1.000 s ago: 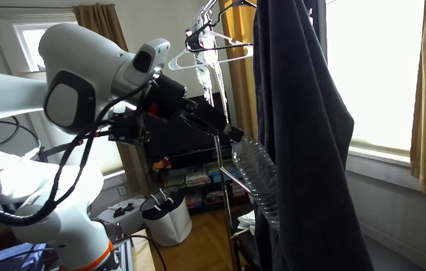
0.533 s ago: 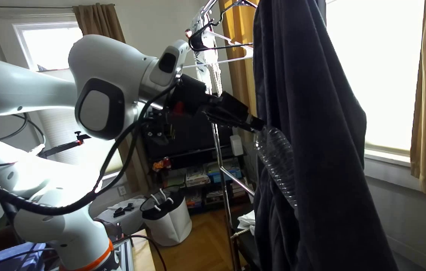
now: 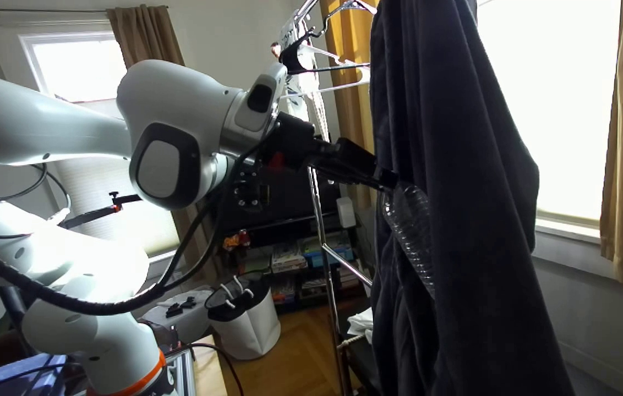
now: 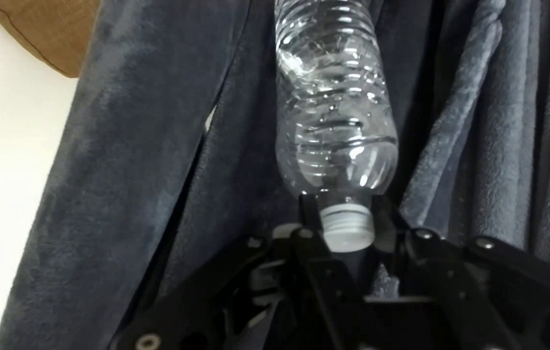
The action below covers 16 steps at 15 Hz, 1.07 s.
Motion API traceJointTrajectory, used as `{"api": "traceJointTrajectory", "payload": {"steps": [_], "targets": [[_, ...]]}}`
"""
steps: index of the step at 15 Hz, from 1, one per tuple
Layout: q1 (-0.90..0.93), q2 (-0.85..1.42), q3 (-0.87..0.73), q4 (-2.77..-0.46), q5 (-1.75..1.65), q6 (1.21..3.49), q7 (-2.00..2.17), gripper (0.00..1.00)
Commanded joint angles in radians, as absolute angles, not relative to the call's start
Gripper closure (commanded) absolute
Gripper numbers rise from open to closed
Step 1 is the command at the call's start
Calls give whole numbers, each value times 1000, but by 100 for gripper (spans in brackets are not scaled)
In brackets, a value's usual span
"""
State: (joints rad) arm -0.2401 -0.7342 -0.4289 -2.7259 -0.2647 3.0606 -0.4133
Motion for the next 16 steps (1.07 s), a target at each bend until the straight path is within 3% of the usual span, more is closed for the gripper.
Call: {"api": "traceJointTrajectory", "payload": {"steps": [1,7,11,16], "targets": [[-176,-618,-460,-2701,-223,3211,-397,92],[-278,-349,-393,-2641,-232,3432,-374,92],[-357,-242,-328,-2572,-188,3417,-378,92],[-163,-337,-463,-2557,-221,3385,-232,92]]}}
